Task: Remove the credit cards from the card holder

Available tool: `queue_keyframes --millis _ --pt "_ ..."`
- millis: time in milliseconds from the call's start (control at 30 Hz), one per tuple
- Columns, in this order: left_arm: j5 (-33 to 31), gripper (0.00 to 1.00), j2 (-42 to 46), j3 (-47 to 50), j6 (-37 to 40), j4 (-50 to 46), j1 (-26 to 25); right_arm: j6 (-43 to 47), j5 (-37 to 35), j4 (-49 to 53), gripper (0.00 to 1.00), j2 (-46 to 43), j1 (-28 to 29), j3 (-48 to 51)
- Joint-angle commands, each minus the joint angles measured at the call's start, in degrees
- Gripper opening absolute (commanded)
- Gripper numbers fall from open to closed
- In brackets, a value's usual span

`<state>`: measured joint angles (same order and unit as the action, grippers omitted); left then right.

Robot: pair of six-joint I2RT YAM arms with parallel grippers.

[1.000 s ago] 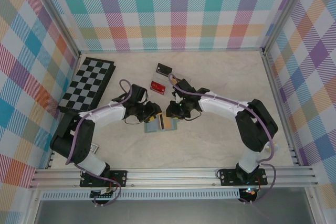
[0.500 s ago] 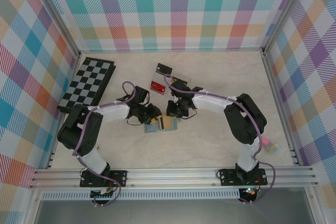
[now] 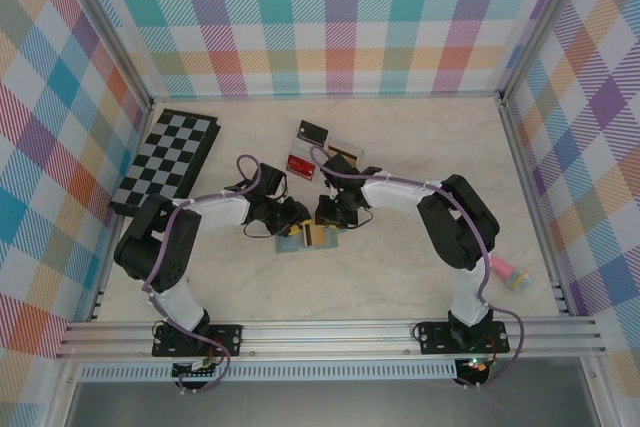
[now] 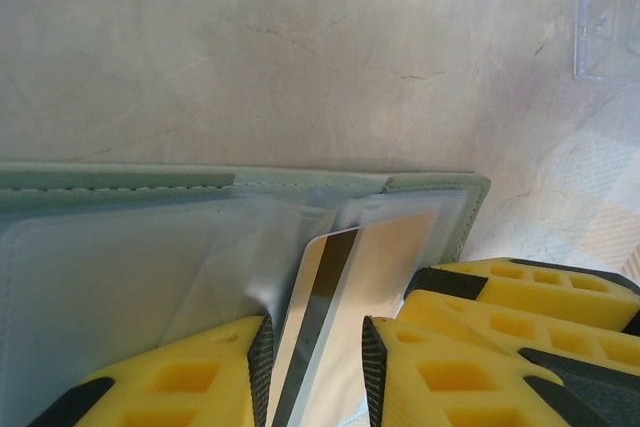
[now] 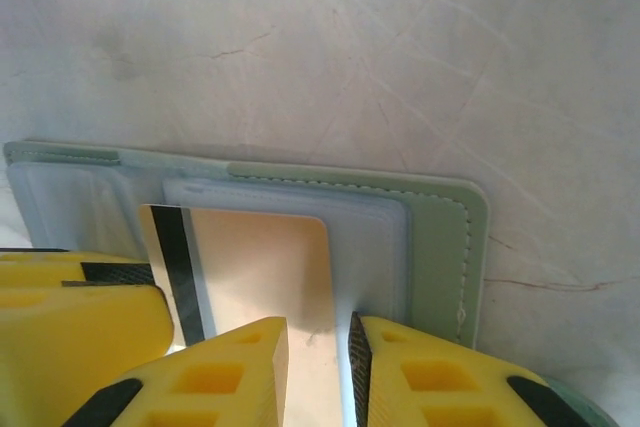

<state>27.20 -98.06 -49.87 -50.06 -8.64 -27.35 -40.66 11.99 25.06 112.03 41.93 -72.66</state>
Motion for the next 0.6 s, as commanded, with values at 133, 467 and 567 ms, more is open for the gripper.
queue_keyframes --millis 133,467,567 --pt "0.8 0.31 -1.0 -0.6 1.9 -1.6 0.0 0.9 1.7 0.8 0.24 1.7 -0.3 -1.0" --pt "3.0 0.28 0.6 -0.5 2.4 -1.0 0.3 0.9 2.3 1.5 0.22 2.8 -0.3 -1.3" --pt "2.4 0.27 1.5 -0.8 3.3 -2.2 0.5 0.7 2.0 1.7 0.21 3.0 -0.3 -1.3"
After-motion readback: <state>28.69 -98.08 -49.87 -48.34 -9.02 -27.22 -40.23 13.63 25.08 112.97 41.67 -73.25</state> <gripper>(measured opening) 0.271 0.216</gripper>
